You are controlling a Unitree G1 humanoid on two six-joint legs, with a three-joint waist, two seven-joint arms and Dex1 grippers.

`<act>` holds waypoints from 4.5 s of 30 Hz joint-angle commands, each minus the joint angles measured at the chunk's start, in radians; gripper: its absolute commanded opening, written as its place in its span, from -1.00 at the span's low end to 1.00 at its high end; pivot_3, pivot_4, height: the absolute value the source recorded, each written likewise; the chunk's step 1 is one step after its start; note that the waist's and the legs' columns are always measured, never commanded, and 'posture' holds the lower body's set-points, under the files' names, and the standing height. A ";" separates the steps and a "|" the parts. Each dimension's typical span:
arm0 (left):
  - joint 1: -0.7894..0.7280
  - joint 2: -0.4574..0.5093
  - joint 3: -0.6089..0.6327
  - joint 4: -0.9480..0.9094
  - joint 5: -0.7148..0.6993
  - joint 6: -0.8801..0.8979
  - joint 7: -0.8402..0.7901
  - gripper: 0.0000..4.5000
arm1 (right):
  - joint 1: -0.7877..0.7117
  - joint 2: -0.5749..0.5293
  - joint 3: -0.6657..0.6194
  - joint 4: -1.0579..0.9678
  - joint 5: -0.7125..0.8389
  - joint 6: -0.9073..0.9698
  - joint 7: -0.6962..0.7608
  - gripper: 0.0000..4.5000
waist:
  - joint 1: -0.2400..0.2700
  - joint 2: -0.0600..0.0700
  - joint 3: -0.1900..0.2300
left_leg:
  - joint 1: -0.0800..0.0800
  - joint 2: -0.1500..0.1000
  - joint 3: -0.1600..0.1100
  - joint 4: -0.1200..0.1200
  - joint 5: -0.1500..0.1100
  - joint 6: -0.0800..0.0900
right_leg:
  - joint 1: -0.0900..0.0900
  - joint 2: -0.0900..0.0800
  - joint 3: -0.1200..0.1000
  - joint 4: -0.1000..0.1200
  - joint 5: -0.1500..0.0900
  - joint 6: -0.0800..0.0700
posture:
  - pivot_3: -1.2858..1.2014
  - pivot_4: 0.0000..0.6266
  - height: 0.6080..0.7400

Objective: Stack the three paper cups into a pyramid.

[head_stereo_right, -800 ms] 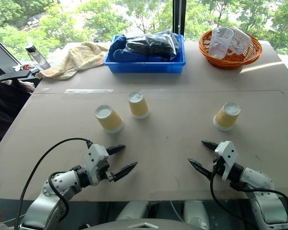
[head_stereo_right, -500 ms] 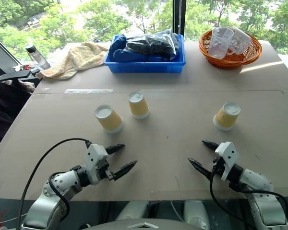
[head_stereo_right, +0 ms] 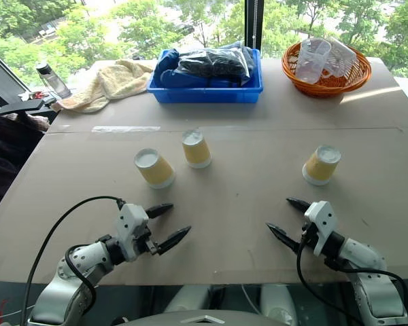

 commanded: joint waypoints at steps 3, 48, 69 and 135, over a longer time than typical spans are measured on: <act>0.019 -0.051 0.112 -0.103 -0.129 -0.046 0.032 1.00 | -0.010 -0.019 -0.005 -0.041 0.073 -0.030 0.085 0.99 | 0.000 0.000 0.001 | 0.000 0.000 0.000 0.000 0.000 0.000 | 0.000 0.000 0.000 0.000 0.000 0.000 | 0.03 -0.52 1.00; -0.264 -0.107 0.097 0.064 -0.084 -0.058 0.098 -0.02 | -0.163 -0.001 -0.007 -0.172 0.300 0.094 0.177 1.00 | -0.001 -0.003 0.003 | -0.001 0.001 0.000 0.003 0.000 0.000 | -0.001 0.001 -0.001 0.001 0.000 0.000 | 0.03 -0.52 1.00; -0.333 -0.063 -0.167 0.170 -0.004 -0.225 -0.217 -0.02 | -0.095 -0.049 -0.035 -0.170 0.303 0.083 0.213 1.00 | 0.000 -0.003 0.003 | -0.001 0.001 0.000 0.003 0.000 0.000 | 0.000 0.001 -0.001 0.001 0.000 0.000 | 0.03 -0.52 1.00; 0.038 0.322 0.823 -0.057 -0.634 0.374 -0.312 1.00 | -1.282 0.636 0.223 1.105 -0.238 -0.078 -0.103 0.66 | -0.089 0.000 0.008 | -0.002 0.003 0.004 0.002 0.000 -0.003 | -0.010 0.004 0.000 0.010 0.001 -0.002 | 0.03 -0.52 1.00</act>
